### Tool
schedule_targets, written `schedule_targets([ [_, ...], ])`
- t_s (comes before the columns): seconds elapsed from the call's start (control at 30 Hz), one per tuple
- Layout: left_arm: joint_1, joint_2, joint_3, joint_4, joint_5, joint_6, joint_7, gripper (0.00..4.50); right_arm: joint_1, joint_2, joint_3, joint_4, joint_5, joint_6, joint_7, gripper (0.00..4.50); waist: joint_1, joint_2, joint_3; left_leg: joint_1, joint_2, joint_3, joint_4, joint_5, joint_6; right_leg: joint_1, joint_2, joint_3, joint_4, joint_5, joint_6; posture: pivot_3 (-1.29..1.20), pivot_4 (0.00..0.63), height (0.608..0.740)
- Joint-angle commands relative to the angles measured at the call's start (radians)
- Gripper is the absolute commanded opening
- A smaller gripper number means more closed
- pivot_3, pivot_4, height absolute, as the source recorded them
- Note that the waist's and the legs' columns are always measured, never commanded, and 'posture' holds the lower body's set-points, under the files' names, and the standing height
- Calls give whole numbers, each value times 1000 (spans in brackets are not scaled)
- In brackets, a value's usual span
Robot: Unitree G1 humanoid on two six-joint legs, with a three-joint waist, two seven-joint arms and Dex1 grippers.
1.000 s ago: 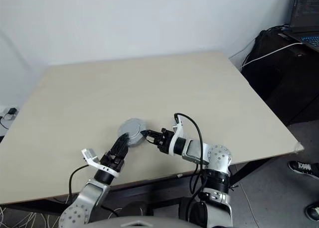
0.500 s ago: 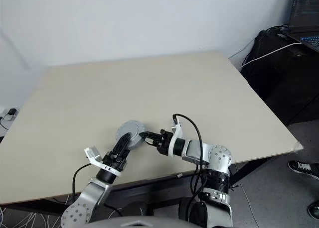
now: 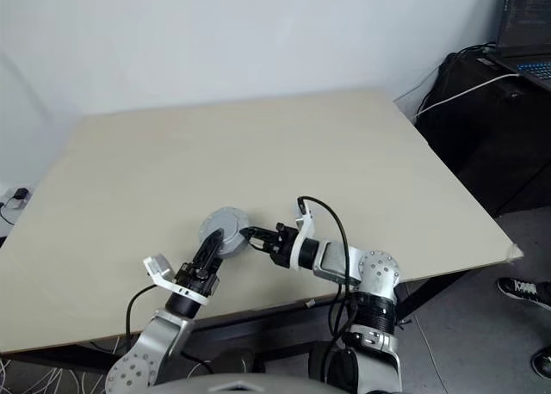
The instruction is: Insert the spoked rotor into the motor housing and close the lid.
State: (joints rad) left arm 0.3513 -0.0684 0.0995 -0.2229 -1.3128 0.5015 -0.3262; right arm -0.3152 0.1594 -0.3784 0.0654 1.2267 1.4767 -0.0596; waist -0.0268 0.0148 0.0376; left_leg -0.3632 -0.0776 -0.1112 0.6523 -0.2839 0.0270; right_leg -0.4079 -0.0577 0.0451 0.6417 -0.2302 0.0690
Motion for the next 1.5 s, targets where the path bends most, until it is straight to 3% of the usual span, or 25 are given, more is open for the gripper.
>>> schedule_targets([
  [0.03, 0, -54, -5, -18, 13, -17, 3, 2402, 85, 85, 61, -57, 0, -55, 15, 1547, 0, 0, 0, 0, 0, 0, 0, 0, 0, 0, 0, 0, 0, 0, 0, 0, 0, 740],
  [0.27, 0, -52, -7, -19, 14, -20, 5, 2137, 90, 77, 74, -58, -1, -62, 22, 3784, 0, 0, 0, 0, 0, 0, 0, 0, 0, 0, 0, 0, 0, 0, 0, 0, 0, 740],
  [0.37, 0, -52, -6, -19, 14, -20, 6, 2131, 91, 75, 79, -58, 1, -61, 24, 4500, 0, 0, 0, 0, 0, 0, 0, 0, 0, 0, 0, 0, 0, 0, 0, 0, 0, 740],
  [0.63, 4, -58, 0, -21, 19, -28, 7, 2108, 90, 71, 74, -65, -58, -112, -25, 4500, 0, 0, 0, 0, 0, 0, 1, 0, 0, 0, 0, 0, 0, 0, 0, 0, 0, 740],
  [0.73, 1, -62, 6, -23, 27, -42, 12, 2108, 113, 3, 134, -131, -148, -191, 27, 4500, 2, -1, -1, 0, 0, 0, 1, 0, 0, 0, 0, 0, 0, 0, 0, 0, 0, 740],
  [1.03, -119, -86, 84, 14, 110, -195, 157, 2108, 288, -323, 527, -357, -648, -771, 362, 4500, 5, -4, -2, 1, 0, 3, 5, -1, 1, 0, 0, 1, -1, -3, 7, 0, 0, 740],
  [1.33, -363, -29, 215, 187, 162, -299, 274, 2108, 362, -403, 687, -259, -1025, -1325, 467, 4500, 18, -13, -1, 5, -1, 1, 10, 2, 0, 8, 0, 0, -3, 1, 11, 0, 0, 740],
  [1.5, -470, -9, 277, 324, 204, -304, 294, 2108, 386, -398, 687, -169, -1106, -1504, 473, 4500, 22, -18, -4, 4, -1, 0, 10, 4, -3, 9, 1, 0, -5, 7, 7, 0, 0, 740],
])
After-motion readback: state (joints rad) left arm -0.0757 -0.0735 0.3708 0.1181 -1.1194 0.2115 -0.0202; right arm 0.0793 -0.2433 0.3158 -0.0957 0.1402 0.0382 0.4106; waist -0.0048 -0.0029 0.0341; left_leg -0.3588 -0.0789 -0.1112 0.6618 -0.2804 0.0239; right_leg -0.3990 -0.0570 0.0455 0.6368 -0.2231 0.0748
